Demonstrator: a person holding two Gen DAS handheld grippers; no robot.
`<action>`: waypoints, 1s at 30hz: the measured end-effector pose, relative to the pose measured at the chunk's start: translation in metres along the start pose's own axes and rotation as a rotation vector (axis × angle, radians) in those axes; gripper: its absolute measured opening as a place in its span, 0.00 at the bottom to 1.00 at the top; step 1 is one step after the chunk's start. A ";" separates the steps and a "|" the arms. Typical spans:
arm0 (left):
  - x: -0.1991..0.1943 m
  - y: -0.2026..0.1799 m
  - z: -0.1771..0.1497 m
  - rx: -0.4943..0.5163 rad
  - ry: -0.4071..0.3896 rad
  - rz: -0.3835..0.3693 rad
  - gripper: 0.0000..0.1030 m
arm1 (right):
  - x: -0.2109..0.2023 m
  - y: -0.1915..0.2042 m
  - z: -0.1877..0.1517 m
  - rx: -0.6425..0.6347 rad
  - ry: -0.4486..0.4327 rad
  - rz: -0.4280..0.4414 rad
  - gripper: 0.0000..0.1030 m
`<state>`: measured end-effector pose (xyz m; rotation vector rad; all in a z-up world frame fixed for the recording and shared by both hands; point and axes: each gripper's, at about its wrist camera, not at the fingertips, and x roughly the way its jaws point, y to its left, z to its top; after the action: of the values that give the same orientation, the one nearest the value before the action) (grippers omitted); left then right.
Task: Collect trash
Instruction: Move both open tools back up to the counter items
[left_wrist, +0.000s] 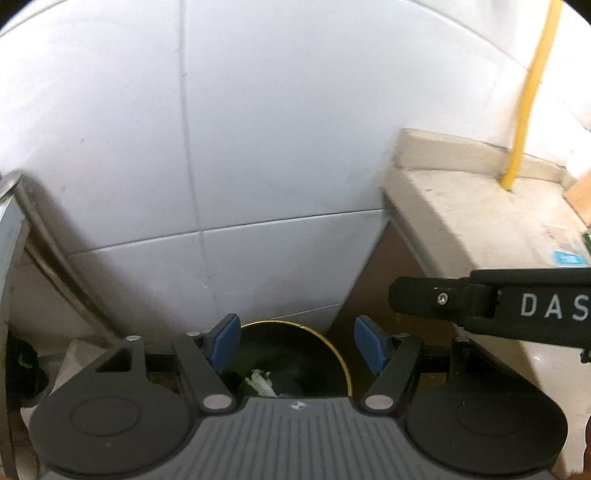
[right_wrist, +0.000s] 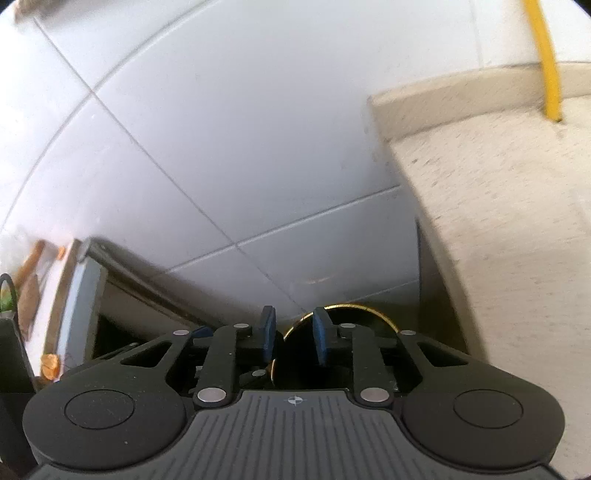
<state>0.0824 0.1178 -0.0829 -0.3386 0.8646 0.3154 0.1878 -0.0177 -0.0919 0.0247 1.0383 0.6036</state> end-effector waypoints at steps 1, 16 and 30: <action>-0.003 -0.003 0.002 0.005 -0.001 -0.008 0.60 | -0.006 -0.004 -0.001 0.004 -0.012 -0.003 0.32; -0.020 -0.083 0.013 0.201 -0.036 -0.193 0.61 | -0.095 -0.062 -0.019 0.137 -0.206 -0.174 0.46; -0.021 -0.187 0.013 0.420 -0.056 -0.356 0.61 | -0.194 -0.145 -0.058 0.307 -0.359 -0.364 0.55</action>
<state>0.1537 -0.0484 -0.0285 -0.0874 0.7764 -0.1866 0.1367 -0.2475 -0.0098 0.2023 0.7515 0.0971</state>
